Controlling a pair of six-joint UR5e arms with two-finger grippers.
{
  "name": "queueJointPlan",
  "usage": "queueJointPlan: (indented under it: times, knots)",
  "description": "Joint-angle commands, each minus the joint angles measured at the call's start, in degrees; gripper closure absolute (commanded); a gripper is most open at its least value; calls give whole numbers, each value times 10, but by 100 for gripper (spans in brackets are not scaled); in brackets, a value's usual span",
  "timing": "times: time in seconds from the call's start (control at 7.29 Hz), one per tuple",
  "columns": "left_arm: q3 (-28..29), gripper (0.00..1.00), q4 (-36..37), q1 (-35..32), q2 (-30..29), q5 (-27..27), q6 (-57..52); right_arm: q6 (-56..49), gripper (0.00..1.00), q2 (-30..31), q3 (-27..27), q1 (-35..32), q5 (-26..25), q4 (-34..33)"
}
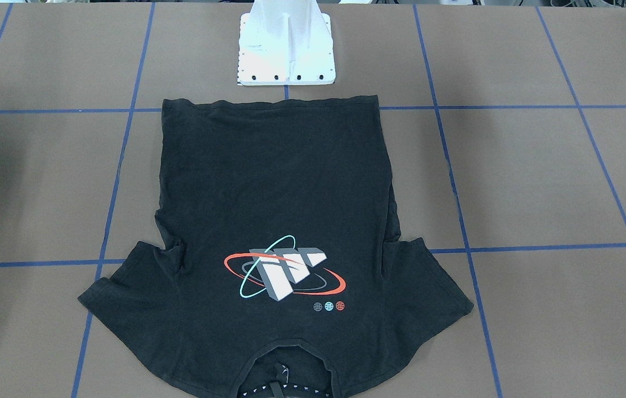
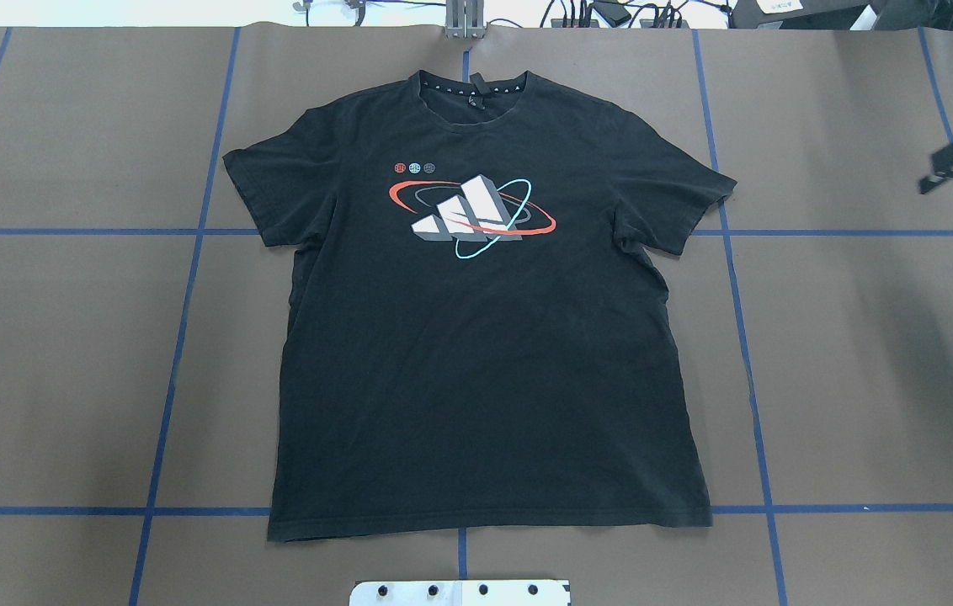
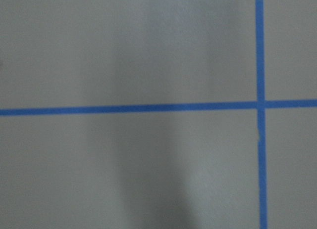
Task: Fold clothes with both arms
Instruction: 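Move the right gripper in toward the shirt's sleeve nearest it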
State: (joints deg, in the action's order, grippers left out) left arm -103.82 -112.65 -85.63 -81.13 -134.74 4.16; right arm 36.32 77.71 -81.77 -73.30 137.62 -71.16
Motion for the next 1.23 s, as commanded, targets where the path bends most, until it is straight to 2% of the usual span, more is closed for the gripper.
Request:
queueJointPlan:
  times: [0.0, 0.27, 0.55, 0.82, 1.1]
  knots:
    - [2, 0, -19, 0, 2, 1, 2, 166, 3, -85, 75, 64, -22, 95]
    - [4, 0, -21, 0, 1, 0, 29, 177, 5, -164, 143, 78, -26, 102]
    - [3, 0, -21, 0, 1, 0, 30, 229, 5, -180, 150, 103, -45, 108]
    - [3, 0, -22, 0, 0, 0, 30, 241, 7, -180, 181, 122, -63, 158]
    - [1, 0, -23, 0, 0, 0, 30, 241, 19, -200, 201, 132, -71, 163]
